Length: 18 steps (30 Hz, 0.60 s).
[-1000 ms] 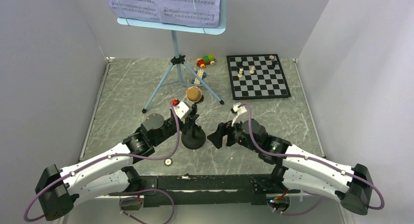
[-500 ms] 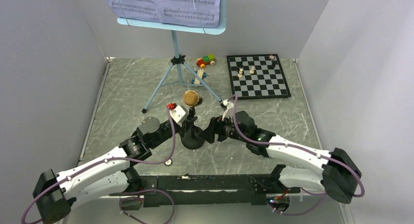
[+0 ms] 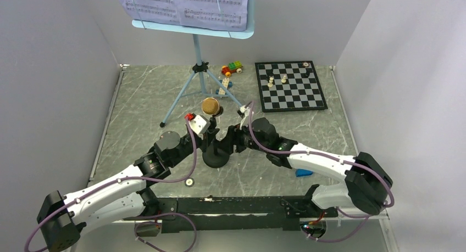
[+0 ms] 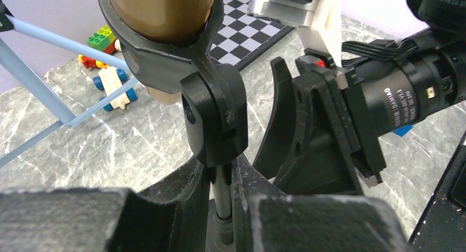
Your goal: Pack up the instrument practice props
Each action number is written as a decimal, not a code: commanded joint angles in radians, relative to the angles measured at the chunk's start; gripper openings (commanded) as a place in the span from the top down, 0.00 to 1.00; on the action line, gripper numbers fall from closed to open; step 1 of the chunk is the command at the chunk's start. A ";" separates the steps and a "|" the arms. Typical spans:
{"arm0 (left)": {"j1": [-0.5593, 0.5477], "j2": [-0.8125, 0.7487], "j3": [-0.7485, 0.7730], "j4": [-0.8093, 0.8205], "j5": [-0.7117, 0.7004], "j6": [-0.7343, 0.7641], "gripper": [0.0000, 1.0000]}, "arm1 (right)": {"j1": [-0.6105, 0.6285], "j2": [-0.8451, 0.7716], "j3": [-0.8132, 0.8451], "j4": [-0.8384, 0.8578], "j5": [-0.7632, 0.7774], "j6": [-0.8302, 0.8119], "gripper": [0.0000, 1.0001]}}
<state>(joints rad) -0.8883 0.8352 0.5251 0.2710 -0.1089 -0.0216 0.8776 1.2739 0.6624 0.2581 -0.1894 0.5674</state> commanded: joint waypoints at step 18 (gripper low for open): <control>0.012 -0.012 -0.021 -0.049 -0.009 -0.048 1.00 | 0.036 0.074 0.047 0.089 0.052 -0.293 1.00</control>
<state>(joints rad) -0.8753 0.8310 0.5236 0.2611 -0.1287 -0.0498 0.8890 1.3537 0.7036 0.2790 -0.2348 0.4248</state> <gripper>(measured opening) 0.207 0.055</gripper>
